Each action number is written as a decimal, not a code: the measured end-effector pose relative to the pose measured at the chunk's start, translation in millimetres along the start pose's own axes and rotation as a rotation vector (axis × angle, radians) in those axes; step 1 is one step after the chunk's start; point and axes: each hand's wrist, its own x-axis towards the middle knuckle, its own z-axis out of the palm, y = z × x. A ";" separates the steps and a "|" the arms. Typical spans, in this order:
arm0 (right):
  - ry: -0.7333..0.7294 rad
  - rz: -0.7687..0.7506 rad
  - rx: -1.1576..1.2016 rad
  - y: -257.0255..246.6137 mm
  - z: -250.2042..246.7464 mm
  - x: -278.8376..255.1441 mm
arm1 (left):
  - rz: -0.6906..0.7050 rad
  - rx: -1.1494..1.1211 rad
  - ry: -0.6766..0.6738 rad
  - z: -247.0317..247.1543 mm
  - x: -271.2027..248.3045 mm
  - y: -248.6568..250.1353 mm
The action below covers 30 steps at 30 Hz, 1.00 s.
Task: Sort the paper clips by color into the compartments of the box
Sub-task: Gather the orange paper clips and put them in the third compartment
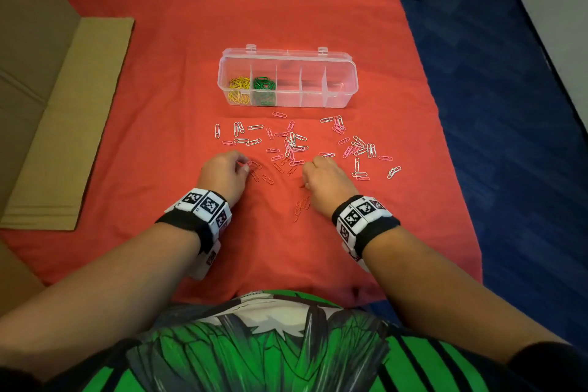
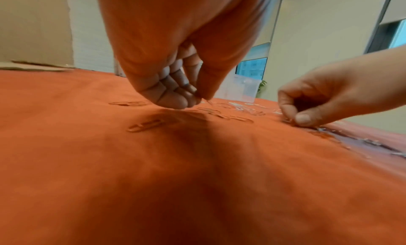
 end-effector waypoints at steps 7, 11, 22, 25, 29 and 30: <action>-0.052 0.314 0.741 7.4 -10.7 4.3 | 0.084 0.030 0.037 -0.4 1.0 -8.0; -0.063 0.584 1.570 6.3 -28.2 -8.3 | 0.234 0.067 -0.088 10.7 -1.5 -5.5; -0.154 0.660 1.188 16.0 -15.9 -23.8 | 0.134 0.012 -0.082 11.0 0.1 0.0; -0.106 0.436 0.708 16.2 -10.9 -25.5 | -0.073 -0.308 -0.153 10.7 -2.4 11.0; -0.005 0.185 0.298 11.5 1.0 -33.1 | -0.398 -0.859 -0.271 4.8 -2.1 23.8; -0.009 0.149 0.221 10.3 3.6 -34.2 | -0.436 -0.954 -0.267 2.1 -1.4 25.8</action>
